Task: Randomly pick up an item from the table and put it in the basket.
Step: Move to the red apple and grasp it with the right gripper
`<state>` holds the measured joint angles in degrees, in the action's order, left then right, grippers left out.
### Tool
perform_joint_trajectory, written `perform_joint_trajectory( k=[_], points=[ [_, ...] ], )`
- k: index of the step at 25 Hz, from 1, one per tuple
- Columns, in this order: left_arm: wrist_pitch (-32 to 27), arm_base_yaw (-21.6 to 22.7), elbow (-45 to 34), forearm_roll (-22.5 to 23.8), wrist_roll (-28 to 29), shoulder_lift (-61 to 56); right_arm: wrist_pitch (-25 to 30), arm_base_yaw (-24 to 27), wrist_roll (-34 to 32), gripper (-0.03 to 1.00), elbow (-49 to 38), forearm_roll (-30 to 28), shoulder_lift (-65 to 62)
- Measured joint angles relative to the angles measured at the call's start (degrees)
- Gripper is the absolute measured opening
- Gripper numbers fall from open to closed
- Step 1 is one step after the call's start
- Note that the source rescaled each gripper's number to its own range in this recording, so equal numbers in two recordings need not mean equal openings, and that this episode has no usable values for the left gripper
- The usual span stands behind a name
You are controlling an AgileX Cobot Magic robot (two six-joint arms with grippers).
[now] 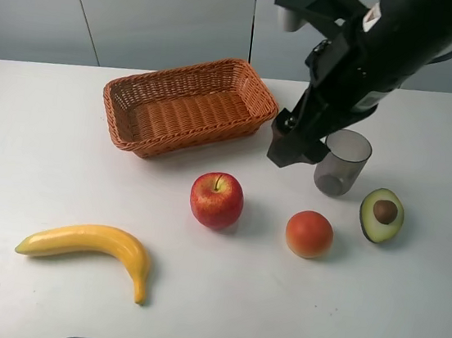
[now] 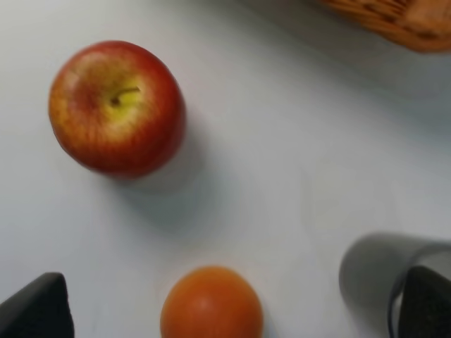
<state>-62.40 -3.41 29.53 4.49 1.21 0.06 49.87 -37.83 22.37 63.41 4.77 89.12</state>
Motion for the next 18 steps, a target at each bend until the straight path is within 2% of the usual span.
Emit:
perform_joint_trajectory(
  k=[6, 10, 18],
  points=[
    [0.0, 0.0, 0.0, 0.0, 0.0, 0.0, 0.05, -4.4, 4.68, 1.0, 4.26, 0.72, 8.5],
    [0.0, 0.0, 0.0, 0.0, 0.0, 0.0, -1.3, -7.2, 8.79, 1.0, 4.82, 3.57, 12.1],
    [0.0, 0.0, 0.0, 0.0, 0.0, 0.0, -3.0, -7.72, 10.73, 1.0, 6.29, 4.79, 18.02]
  ],
)
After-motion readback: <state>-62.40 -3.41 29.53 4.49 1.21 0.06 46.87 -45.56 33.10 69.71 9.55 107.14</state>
